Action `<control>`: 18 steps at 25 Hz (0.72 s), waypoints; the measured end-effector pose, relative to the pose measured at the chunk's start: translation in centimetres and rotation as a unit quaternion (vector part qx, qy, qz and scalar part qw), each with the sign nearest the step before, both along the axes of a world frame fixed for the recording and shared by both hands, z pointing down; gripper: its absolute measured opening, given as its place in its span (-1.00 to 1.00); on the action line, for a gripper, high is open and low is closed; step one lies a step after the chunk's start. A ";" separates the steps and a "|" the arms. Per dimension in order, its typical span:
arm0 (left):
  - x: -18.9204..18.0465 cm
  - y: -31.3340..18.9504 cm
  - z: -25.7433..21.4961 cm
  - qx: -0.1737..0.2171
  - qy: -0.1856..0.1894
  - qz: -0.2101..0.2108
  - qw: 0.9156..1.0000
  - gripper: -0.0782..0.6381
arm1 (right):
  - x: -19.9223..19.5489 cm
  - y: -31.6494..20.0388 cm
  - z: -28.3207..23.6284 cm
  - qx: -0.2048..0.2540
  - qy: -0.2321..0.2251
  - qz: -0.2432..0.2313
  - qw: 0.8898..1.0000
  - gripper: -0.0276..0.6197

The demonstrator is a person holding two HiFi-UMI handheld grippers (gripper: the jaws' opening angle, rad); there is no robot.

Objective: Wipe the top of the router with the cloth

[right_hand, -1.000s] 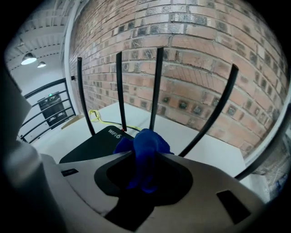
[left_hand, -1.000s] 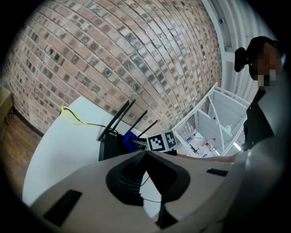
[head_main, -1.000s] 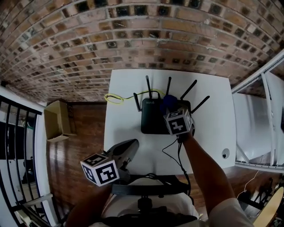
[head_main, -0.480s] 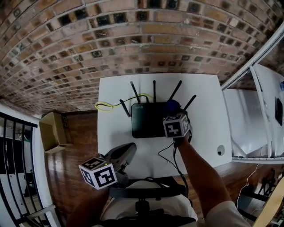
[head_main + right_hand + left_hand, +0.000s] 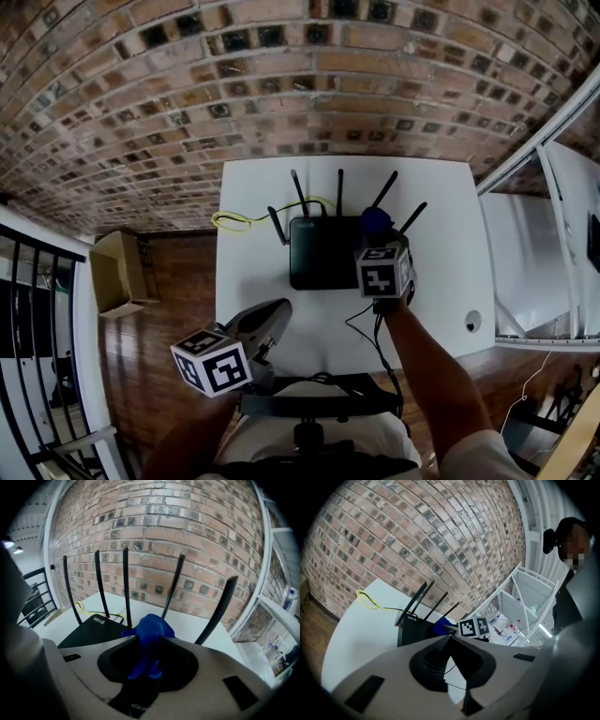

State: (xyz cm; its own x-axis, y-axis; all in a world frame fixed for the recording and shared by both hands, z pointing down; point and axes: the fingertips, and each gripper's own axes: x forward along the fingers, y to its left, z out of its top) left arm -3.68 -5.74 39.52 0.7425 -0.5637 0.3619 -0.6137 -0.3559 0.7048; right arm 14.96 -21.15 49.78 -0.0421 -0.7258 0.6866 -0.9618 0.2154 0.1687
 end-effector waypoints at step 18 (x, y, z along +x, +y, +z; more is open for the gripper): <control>-4.1 1.5 0.0 -0.001 -0.008 -0.039 0.999 -0.69 | -17.3 5.9 2.5 -0.065 -0.046 -0.231 0.970 -0.49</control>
State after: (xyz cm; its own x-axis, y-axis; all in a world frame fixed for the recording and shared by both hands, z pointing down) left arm -7.81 -4.20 39.50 0.6900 -0.6194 0.3745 -0.6513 -0.3055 0.6946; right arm -2.36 -15.29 52.27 -0.4074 -0.5223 0.7491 -0.7672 0.6408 0.0295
